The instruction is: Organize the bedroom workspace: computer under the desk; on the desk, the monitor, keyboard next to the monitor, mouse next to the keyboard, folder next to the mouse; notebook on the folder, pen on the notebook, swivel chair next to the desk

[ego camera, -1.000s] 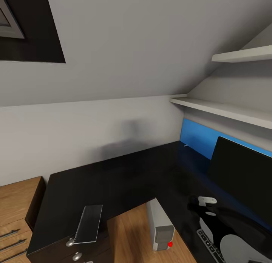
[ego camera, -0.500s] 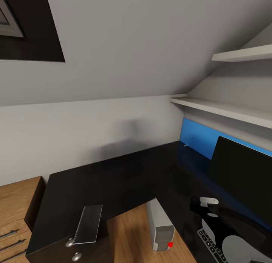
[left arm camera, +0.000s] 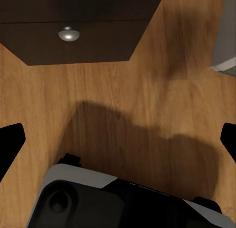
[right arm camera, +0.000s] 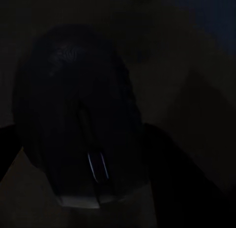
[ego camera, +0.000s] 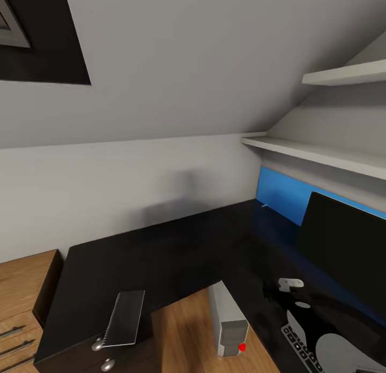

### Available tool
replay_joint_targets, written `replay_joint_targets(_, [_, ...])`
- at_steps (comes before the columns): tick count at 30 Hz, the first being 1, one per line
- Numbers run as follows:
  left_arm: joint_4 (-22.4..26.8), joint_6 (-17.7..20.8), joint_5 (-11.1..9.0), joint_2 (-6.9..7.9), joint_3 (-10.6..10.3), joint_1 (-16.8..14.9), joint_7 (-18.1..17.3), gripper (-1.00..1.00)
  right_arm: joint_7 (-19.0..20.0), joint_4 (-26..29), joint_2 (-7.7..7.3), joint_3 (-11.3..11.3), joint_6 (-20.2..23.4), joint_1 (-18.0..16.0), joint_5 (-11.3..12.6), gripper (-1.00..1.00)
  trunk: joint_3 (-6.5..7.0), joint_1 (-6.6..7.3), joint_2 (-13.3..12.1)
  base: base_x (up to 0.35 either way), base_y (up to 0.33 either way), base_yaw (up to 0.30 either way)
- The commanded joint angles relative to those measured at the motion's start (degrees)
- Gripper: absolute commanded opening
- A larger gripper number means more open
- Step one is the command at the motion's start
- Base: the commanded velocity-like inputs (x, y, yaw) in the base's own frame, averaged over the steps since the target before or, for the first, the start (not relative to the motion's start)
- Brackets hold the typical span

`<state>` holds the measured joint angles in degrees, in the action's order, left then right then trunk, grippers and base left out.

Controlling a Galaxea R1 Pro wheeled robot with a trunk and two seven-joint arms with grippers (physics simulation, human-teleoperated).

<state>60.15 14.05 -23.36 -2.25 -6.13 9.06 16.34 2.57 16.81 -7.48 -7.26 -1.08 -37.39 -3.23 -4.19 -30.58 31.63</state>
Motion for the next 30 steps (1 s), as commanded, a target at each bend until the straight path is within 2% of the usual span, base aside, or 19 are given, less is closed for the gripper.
replay_joint_targets(1, [0.14, 0.19, -0.55, 0.03, -0.11, 0.0, 0.44, 1.0, 0.3, -0.03, 0.03, -0.47, -0.12, -0.05, -0.16, -1.0, -0.28, -0.25, 0.52, 0.0, 0.0, 0.0])
replay_joint_targets(12, [0.1, -0.77, -0.55, 0.0, -0.11, 0.0, 0.48, 1.0, 0.17, -0.02, -0.15, -0.56, -0.15, -0.07, -0.2, -1.0, -2.26, -2.67, 4.93, 0.0, 0.0, 0.0])
replay_joint_targets(16, [0.06, -0.99, -0.55, 0.0, -0.11, 0.0, 0.45, 1.0, 0.16, -0.14, -1.59, -1.14, -0.08, -0.12, -0.09, -1.0, -2.98, -3.55, 6.53, 0.0, 0.0, 0.0])
replay_joint_targets(20, [0.05, -1.03, -0.55, 0.02, -0.11, 0.0, 0.45, 1.0, 0.16, -0.18, -1.97, -1.61, -0.07, -0.13, -0.06, -1.0, -3.69, -4.43, 8.14, 0.0, 0.0, 0.0])
replay_joint_targets(30, [0.05, -1.04, -0.55, 0.02, -0.11, 0.0, 0.37, 1.0, 0.15, -0.2, -2.03, -1.79, 0.0, -0.13, -0.11, -1.0, -5.49, -6.62, 12.15, 0.0, 0.0, 0.0])
